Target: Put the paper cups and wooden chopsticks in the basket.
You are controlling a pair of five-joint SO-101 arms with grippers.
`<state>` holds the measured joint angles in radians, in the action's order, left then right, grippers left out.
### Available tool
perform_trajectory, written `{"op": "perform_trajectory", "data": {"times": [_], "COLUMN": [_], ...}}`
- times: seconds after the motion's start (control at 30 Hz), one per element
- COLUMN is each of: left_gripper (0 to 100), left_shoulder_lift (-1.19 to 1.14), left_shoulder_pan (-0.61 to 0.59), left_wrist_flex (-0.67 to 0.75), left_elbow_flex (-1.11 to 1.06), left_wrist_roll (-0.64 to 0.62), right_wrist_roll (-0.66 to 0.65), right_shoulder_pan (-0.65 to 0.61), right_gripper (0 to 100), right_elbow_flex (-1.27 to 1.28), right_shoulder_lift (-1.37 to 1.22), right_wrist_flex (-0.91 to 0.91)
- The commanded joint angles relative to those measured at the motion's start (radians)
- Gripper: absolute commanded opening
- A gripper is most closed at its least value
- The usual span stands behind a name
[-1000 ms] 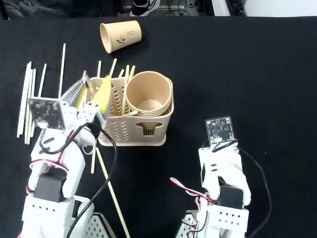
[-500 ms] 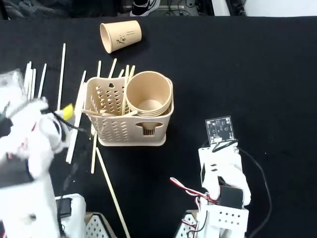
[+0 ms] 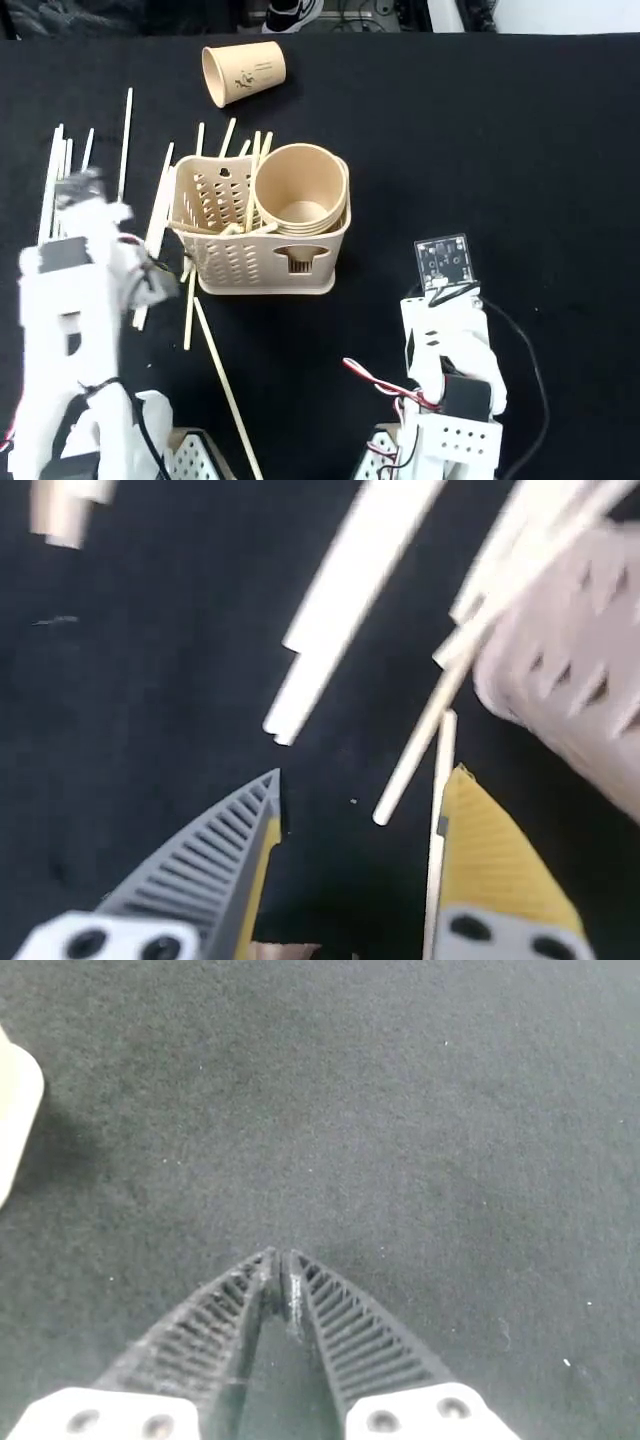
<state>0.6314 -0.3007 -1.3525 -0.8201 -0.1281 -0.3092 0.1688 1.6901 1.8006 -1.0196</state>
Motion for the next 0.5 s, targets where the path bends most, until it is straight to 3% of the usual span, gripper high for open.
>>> {"op": "perform_trajectory", "data": {"times": [0.0,0.17,0.3,0.47], "left_gripper": [26,26,25,25], "left_shoulder_lift": [-0.005,-0.005,-0.006,-0.006], "left_shoulder_pan": [0.120,0.197,0.272,0.280], "left_wrist_flex": [0.147,0.275,0.354,0.419], "left_elbow_flex": [-0.127,-0.240,-0.321,-0.386], "left_wrist_roll": [-0.130,-0.293,-0.296,-0.292], "right_wrist_roll": [0.000,0.000,0.000,0.000], "right_shoulder_pan": [-0.015,-0.015,-0.015,-0.015], "right_gripper": [1.2,1.2,1.2,1.2], "right_elbow_flex": [-0.004,-0.004,-0.004,-0.004], "right_shoulder_lift": [0.051,0.051,0.051,0.051], "right_wrist_flex": [-0.003,-0.003,-0.003,-0.003]}}
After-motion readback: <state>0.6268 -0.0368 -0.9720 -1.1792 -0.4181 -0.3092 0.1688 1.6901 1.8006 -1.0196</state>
